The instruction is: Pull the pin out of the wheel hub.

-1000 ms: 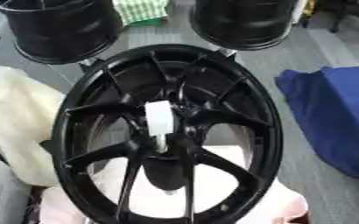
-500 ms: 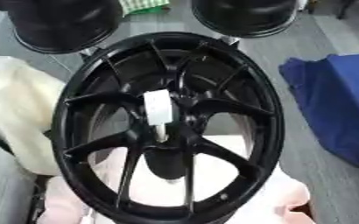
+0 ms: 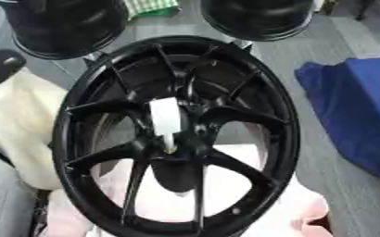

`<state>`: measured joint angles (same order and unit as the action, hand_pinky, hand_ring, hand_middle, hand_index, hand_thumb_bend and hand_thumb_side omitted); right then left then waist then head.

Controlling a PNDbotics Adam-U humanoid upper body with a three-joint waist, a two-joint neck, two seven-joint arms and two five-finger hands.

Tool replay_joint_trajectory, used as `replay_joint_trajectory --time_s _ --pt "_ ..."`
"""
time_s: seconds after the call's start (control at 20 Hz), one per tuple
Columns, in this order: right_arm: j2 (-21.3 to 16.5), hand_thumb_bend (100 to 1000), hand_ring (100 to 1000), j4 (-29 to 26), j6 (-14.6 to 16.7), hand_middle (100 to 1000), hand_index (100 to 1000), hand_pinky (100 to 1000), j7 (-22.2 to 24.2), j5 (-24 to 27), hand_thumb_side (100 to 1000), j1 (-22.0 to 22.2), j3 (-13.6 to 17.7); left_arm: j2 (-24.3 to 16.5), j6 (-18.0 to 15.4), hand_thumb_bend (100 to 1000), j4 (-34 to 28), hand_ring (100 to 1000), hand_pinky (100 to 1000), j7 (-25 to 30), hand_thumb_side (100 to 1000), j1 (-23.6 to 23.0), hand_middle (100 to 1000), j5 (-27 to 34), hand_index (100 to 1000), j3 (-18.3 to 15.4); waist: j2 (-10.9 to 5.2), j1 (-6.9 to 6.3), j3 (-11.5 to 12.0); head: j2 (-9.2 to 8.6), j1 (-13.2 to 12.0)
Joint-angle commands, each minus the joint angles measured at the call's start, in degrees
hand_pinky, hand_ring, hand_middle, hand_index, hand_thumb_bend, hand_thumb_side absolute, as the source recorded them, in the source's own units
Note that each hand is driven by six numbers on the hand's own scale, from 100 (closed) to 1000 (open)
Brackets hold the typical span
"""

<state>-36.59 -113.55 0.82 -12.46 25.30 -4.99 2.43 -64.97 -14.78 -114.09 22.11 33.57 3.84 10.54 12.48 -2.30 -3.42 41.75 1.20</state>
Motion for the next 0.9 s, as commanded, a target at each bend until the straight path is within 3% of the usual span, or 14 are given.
replay_joint_trajectory --time_s 0.05,0.35,0.9 --pt "-2.01 264 675 -1.04 -0.16 597 576 819 0.19 -0.53 464 -0.26 0.06 -3.9 -0.18 344 -0.5 720 882 4.77 595 2.87 675 1.35 801 1.7 -0.42 0.1 -0.02 -1.16 0.33" --pt "-2.18 263 675 -1.04 -0.46 596 575 818 0.27 -1.12 467 -0.07 -0.36 -3.99 3.14 353 -0.5 723 887 12.87 621 9.8 677 3.29 799 6.57 0.04 0.17 0.04 -1.77 0.94" --pt "-2.68 265 676 -1.04 -0.67 596 575 818 0.3 -0.96 465 0.02 -0.56 4.08 18.03 403 -0.5 727 896 21.01 656 22.35 680 3.88 819 14.55 -0.98 -0.02 0.74 -2.02 1.72"
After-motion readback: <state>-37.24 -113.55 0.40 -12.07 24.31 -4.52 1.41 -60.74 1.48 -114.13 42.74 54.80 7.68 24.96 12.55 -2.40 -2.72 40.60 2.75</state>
